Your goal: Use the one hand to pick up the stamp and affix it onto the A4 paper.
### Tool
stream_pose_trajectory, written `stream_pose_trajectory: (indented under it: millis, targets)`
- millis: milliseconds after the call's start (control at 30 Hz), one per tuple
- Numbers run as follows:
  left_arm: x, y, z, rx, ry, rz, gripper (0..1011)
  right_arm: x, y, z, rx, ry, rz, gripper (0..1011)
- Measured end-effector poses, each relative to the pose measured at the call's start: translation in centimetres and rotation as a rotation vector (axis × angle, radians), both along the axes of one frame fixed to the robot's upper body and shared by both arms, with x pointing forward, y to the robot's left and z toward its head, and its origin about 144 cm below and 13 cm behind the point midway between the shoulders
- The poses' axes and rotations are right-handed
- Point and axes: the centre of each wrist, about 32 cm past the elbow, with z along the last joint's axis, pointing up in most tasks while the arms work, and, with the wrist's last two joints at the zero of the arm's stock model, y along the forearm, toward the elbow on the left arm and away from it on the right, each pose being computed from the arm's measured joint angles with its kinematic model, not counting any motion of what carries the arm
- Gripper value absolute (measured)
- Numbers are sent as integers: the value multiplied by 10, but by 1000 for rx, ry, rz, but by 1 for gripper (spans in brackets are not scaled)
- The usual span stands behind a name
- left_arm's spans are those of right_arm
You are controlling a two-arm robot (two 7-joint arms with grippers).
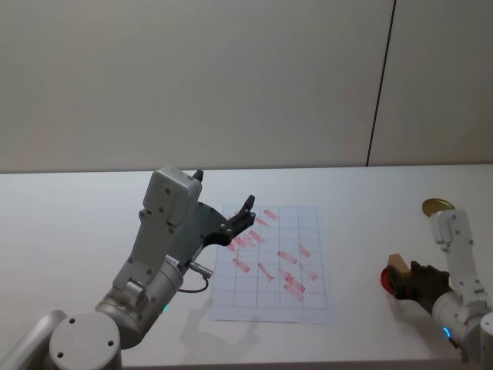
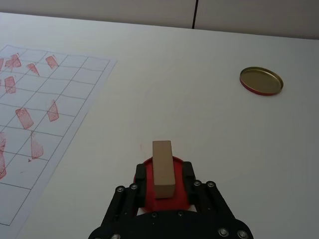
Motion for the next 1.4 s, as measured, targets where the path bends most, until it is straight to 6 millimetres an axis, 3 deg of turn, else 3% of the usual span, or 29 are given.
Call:
stream_pose_trajectory:
  millis: [200, 333, 1400]
  targets:
    - [0, 0, 0, 0, 0, 0, 993, 2, 1, 0, -21, 14, 2, 280]
    - [0, 0, 0, 0, 0, 0, 993, 3, 2, 0, -35, 23, -3, 216]
    - [0, 0, 0, 0, 0, 0, 993, 5, 6, 4, -61, 50, -45, 216]
